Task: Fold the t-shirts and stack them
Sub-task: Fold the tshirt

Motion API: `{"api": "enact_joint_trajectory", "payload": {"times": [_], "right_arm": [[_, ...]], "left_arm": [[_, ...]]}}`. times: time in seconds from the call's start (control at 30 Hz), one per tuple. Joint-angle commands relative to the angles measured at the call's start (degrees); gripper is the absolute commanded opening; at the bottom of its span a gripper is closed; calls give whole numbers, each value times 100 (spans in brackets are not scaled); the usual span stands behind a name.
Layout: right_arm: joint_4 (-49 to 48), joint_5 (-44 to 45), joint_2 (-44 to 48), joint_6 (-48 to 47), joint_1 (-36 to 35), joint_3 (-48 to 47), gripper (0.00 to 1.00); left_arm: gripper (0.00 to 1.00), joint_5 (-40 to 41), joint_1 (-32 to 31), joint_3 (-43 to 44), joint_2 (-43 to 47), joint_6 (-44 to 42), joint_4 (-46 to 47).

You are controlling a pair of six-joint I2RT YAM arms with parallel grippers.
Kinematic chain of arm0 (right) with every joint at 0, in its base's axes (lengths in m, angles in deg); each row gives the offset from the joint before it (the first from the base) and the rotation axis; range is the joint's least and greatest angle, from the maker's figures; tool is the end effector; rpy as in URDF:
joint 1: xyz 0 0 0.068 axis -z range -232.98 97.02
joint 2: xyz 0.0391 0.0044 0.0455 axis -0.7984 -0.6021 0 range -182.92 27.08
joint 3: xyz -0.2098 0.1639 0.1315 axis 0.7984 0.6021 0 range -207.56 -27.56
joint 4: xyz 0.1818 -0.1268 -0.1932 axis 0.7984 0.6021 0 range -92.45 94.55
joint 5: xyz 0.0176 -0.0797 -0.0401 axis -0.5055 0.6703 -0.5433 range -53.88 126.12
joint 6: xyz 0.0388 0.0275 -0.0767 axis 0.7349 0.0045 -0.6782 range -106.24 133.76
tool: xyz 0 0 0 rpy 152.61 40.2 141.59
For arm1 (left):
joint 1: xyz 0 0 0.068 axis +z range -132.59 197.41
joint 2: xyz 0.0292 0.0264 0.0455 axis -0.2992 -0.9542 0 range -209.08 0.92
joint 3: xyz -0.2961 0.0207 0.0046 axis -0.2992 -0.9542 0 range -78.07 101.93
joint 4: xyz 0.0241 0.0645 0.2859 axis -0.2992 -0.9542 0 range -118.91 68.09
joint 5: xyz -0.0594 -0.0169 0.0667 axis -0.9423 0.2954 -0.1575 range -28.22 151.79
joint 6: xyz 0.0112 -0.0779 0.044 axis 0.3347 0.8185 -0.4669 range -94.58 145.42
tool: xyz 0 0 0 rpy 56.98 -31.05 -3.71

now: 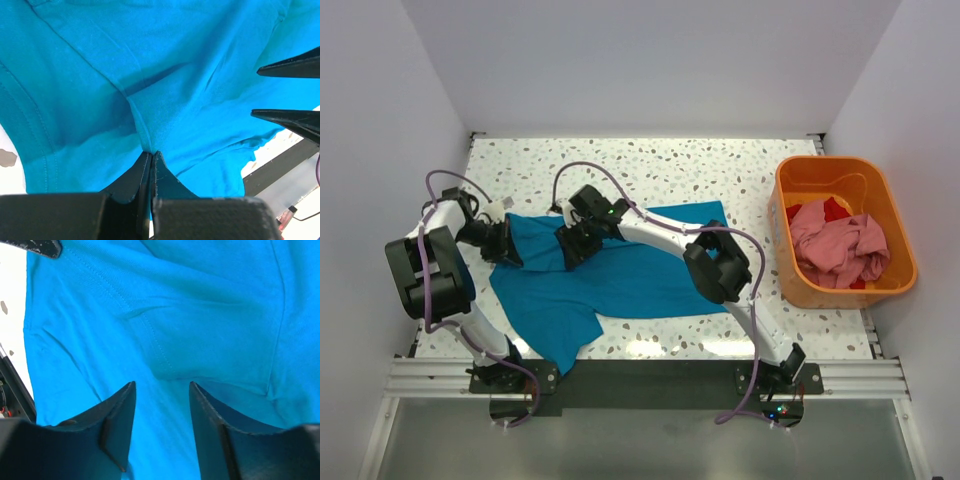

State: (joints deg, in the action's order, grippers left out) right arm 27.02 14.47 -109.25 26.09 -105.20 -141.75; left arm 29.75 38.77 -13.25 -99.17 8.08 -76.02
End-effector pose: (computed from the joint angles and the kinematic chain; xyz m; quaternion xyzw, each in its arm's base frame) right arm 0.3460 0.4948 0.1465 -0.3745 0.8509 0.3224 0.1784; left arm 0.3275 0.0822 0.1431 -0.0322 0.9606 -0.2586 0.0964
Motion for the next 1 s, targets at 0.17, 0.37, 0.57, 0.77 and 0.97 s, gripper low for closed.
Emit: {"api": "enact_joint_trajectory", "payload": {"times": [0.17,0.37,0.57,0.77,0.97], "right_arm": [[-196,196,-148,304,-42,-375,48],[-161,240,-323,269,-60,-437,39],[-30,328,-385,138,-59,-525,17],[-12,197,-166,93,-59,-587,0],[180,161,54,-29,-51,-823,0]], "left_arm": [[0,-225,8,57,-63,-59,-4],[0,-268,8,75,-124,-15,32],[0,-286,8,66,-142,3,23],[0,-365,8,198,-116,-137,-248],[0,-225,8,444,42,-392,-618]]}}
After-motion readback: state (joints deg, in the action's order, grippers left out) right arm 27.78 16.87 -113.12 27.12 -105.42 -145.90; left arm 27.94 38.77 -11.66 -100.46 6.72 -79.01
